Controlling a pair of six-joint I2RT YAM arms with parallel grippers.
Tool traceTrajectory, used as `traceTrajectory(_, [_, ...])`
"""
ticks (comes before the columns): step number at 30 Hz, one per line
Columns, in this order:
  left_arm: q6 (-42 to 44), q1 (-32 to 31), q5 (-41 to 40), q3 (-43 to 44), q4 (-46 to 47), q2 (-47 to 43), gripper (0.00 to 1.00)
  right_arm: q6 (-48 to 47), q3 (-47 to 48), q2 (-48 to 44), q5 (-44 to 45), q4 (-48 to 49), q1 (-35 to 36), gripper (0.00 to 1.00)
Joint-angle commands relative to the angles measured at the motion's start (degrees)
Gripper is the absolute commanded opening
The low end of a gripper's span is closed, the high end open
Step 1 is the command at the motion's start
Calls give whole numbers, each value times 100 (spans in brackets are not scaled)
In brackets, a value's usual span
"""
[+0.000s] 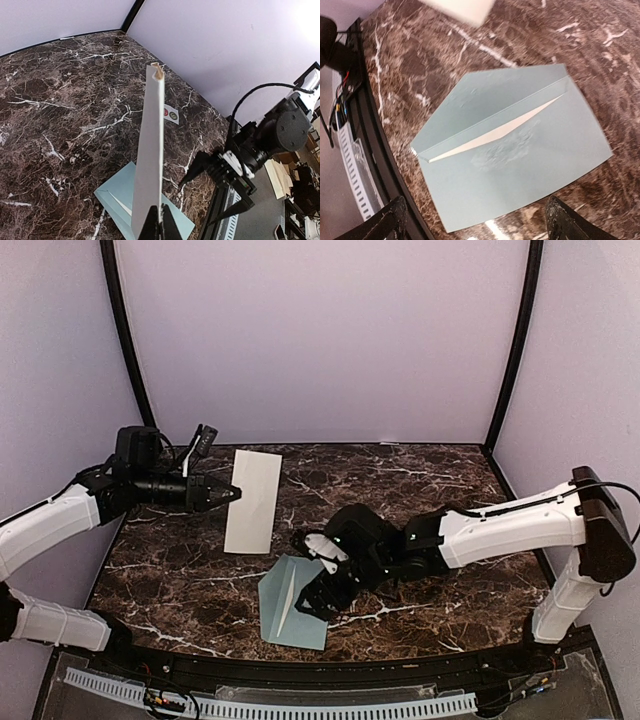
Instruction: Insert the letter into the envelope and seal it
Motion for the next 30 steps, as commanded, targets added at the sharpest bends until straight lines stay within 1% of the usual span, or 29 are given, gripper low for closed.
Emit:
traceTrajectory(1, [8, 14, -276, -123, 121, -190, 0, 376, -191, -4, 383, -269, 468, 93])
traceTrajectory(4, [19, 14, -272, -124, 127, -178, 0, 347, -210, 97, 358, -232, 670, 94])
traceTrajectory(7, [13, 14, -283, -124, 104, -154, 0, 210, -100, 332, 427, -436, 821, 94])
traceTrajectory(11, [13, 14, -338, -117, 65, -111, 0, 87, 66, 676, 819, -597, 994, 94])
traceTrajectory(17, [6, 22, -380, -116, 57, -63, 0, -83, 248, 1004, 1171, -666, 1068, 94])
traceTrajectory(24, [9, 36, -435, -89, 1, 38, 0, -334, 331, 1194, 1338, -772, 1141, 94])
traceTrajectory(30, [6, 57, -444, -80, 1, 79, 0, -516, 292, 1160, 1456, -829, 1240, 94])
